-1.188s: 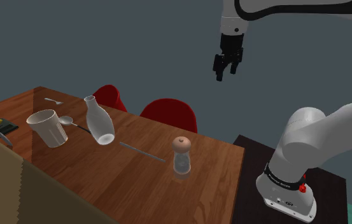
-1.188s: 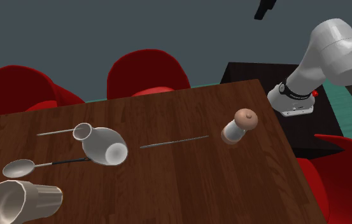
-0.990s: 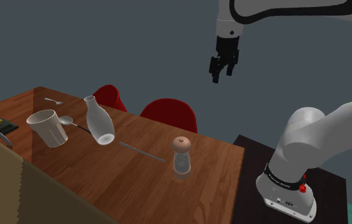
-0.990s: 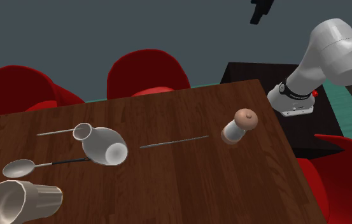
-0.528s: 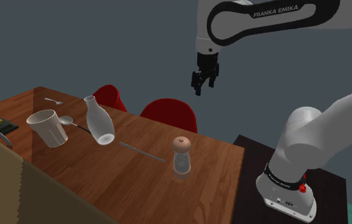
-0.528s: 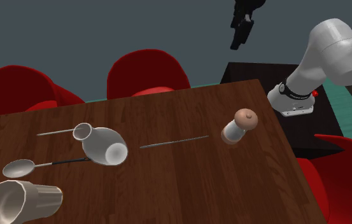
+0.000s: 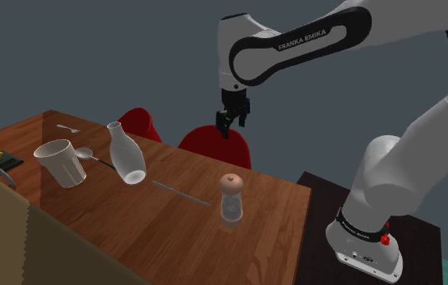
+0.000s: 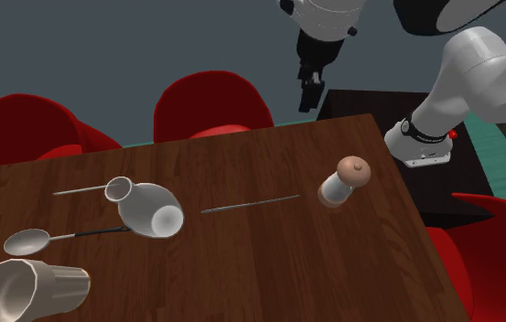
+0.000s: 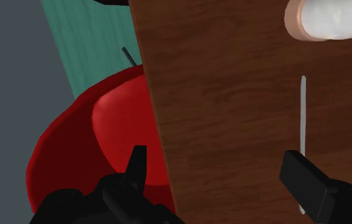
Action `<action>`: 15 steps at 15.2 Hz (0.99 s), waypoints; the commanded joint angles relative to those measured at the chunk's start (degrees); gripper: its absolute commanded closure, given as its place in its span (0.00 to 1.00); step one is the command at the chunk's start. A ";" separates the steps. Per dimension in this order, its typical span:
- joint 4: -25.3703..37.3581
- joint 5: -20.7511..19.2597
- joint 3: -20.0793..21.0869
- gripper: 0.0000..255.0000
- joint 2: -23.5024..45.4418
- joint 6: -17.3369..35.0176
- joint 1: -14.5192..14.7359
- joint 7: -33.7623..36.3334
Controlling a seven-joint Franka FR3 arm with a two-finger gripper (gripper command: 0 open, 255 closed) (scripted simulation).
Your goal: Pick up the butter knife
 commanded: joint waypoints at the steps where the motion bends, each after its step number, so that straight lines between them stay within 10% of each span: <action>1: 0.82 0.25 1.22 0.00 3.57 2.97 0.86 0.77; 15: 15.49 -3.45 7.26 0.00 29.56 15.01 5.95 5.62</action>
